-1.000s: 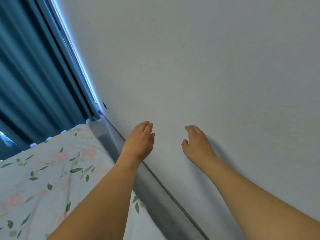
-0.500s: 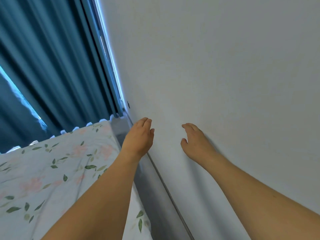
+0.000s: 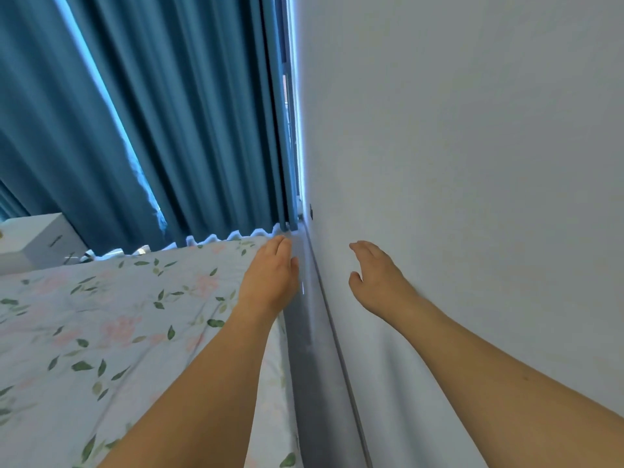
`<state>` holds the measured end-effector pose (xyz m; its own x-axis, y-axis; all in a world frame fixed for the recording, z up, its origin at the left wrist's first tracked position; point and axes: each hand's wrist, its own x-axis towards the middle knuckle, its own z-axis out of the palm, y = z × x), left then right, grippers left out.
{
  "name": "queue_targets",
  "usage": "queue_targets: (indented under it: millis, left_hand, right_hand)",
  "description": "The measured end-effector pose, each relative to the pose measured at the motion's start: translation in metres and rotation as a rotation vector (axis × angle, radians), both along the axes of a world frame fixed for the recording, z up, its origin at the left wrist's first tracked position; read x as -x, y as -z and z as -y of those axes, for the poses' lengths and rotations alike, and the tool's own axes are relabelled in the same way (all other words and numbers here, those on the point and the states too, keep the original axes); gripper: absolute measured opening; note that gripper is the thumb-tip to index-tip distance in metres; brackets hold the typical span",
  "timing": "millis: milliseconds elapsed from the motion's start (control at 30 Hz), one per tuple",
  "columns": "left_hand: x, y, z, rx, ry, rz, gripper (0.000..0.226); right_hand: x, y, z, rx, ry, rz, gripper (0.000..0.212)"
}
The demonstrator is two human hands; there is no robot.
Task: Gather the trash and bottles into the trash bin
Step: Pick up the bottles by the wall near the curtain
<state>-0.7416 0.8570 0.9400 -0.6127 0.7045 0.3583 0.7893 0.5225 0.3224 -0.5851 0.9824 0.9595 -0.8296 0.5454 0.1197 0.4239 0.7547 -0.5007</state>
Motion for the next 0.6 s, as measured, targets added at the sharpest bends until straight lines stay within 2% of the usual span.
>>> queue_targets:
  millis: [100, 267, 600]
  left_hand:
    - [0.035, 0.009, -0.018, 0.010, -0.043, 0.038, 0.032]
    - [0.085, 0.017, -0.056, 0.033, -0.062, 0.078, 0.039]
    - [0.167, 0.007, -0.102, 0.011, -0.128, 0.005, 0.034]
  right_hand:
    - [0.040, 0.002, -0.020, 0.013, -0.032, 0.005, 0.053]
    - [0.096, 0.004, -0.058, 0.023, -0.049, 0.015, 0.050]
    - [0.195, 0.003, -0.122, 0.027, -0.110, -0.011, 0.055]
